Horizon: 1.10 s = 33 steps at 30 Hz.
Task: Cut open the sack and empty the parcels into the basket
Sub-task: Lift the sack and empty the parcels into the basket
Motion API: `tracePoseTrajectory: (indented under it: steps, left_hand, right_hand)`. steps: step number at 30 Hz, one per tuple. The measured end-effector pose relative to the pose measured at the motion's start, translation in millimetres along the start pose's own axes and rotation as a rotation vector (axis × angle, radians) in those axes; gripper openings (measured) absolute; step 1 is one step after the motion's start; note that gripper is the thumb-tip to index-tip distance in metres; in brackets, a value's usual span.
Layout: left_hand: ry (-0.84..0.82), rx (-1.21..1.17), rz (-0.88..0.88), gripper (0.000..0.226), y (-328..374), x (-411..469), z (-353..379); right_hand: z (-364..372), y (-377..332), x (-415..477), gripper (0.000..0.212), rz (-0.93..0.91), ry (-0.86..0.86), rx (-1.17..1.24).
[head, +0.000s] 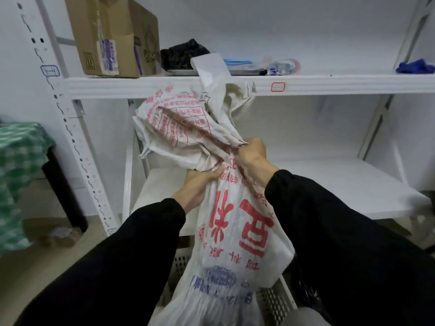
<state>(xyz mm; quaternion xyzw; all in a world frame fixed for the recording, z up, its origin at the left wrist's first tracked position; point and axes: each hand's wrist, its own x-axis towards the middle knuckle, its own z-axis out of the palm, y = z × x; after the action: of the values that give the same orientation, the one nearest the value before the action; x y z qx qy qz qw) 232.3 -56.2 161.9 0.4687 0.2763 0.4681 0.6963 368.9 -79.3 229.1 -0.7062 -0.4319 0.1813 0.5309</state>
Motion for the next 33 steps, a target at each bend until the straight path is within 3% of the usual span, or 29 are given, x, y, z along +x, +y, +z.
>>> tracePoseTrajectory:
  steps: [2,5,9,11,14,16,18,20,21,25,29,31,33]
  left_hand:
    - [-0.003,0.059,-0.018,0.038,1.6,-3.1,16.3]
    - [0.084,0.164,-0.008,0.039,0.4,3.3,17.5]
    - [0.22,0.219,0.08,0.041,-10.3,13.1,7.1]
    - [0.268,0.225,0.091,0.042,-9.5,15.6,6.0]
    - [0.272,0.211,0.095,0.034,-1.9,16.3,10.8]
    - [0.266,0.144,0.077,0.034,1.6,16.9,13.7]
    - [0.237,0.099,0.036,0.04,3.2,18.3,14.2]
    - [0.193,0.081,0.017,0.041,3.9,16.1,14.1]
    - [0.176,0.084,0.017,0.038,3.6,14.0,13.6]
    - [0.165,0.247,0.012,0.029,7.4,6.8,-1.6]
    - [0.104,0.334,-0.089,0.073,12.9,3.3,-36.0]
    - [0.127,0.389,-0.139,0.064,2.0,-8.0,-46.9]
    - [0.219,0.371,-0.152,0.029,-9.7,-19.5,-48.2]
  right_hand:
    - [8.2,1.6,-3.9,0.008,0.095,-0.099,0.113]
    - [-1.6,4.1,-8.3,0.016,0.151,-0.284,0.247]
    - [-25.0,16.7,-11.0,0.053,0.1,-0.517,0.486]
    - [-26.3,36.0,-19.3,0.083,-0.003,-0.49,0.258]
    - [-29.0,68.5,-28.3,0.111,-0.146,-0.43,-0.404]
    - [-29.2,83.7,-28.2,0.102,-0.185,-0.404,-0.483]
    - [-27.1,89.2,-26.8,0.067,-0.19,-0.272,-0.373]
    - [-25.8,91.3,-30.7,0.023,-0.276,-0.068,-0.461]
    - [-23.9,92.1,-33.2,0.017,-0.301,0.009,-0.478]
    - [-15.8,82.6,-34.8,0.026,-0.278,0.118,-0.343]
    - [-25.2,49.8,-16.2,0.037,-0.295,0.13,-0.198]
    - [-25.2,48.4,-14.2,0.039,-0.281,0.079,-0.123]
    - [-19.2,58.8,-20.8,0.036,-0.276,-0.073,-0.092]
